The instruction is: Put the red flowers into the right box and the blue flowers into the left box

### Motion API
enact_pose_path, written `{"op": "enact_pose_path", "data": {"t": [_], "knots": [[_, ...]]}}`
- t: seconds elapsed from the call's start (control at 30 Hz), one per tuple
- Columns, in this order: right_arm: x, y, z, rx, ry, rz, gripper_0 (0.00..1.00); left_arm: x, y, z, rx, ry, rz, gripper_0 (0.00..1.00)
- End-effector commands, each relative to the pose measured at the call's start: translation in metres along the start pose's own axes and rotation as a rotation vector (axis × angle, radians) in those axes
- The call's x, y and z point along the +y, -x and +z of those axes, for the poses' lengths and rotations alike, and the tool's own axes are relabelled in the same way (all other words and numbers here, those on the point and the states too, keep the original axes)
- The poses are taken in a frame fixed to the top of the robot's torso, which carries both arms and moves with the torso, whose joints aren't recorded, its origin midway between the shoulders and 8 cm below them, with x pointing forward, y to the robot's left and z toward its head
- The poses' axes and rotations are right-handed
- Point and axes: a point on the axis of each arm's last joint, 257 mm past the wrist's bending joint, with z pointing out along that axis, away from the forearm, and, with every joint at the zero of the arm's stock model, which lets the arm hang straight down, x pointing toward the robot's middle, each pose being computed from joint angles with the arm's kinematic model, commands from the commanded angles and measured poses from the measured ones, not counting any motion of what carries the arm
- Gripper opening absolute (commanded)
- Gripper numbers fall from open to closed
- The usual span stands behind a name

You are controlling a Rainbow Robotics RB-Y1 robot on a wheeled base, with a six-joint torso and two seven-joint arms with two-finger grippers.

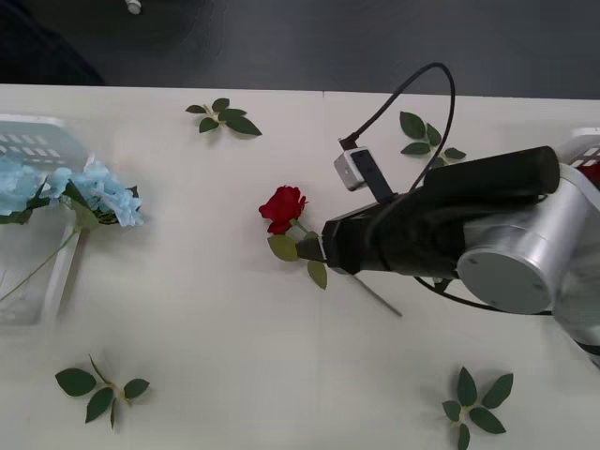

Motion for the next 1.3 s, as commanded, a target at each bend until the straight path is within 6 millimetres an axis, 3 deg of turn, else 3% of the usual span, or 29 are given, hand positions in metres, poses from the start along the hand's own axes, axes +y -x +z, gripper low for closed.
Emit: {"op": "enact_pose_path", "data": {"t": [0.03,0.5,0.6,0.73,1.0,1.23,1.27,1.3], "knots": [[-0.011,0.015,0.017,-0.012,-0.048,-0.002,1.00,0.033,0.020,-0.011,0.023,0.112,-0.007,0.00],[-0.052,0.012,0.072,0.075,-0.123,-0.046,1.00,0.106,0.008,-0.021,0.097,0.400,-0.171,0.00],[-0.057,0.008,0.078,0.114,-0.105,-0.016,1.00,0.120,0.004,-0.019,0.094,0.429,-0.195,0.00],[-0.066,0.002,0.085,0.153,-0.119,-0.022,1.00,0.134,-0.006,-0.002,0.094,0.457,-0.210,0.00],[-0.077,-0.001,0.089,0.224,-0.145,-0.116,1.00,0.125,-0.019,0.032,0.090,0.435,-0.200,0.00],[-0.075,-0.001,0.092,0.228,-0.144,-0.222,1.00,0.119,-0.022,0.039,0.101,0.420,-0.198,0.01],[-0.076,0.000,0.093,0.228,-0.145,-0.251,1.00,0.119,-0.021,0.039,0.100,0.420,-0.197,0.04],[-0.076,0.000,0.093,0.231,-0.145,-0.270,1.00,0.119,-0.020,0.039,0.099,0.420,-0.197,0.14]]}}
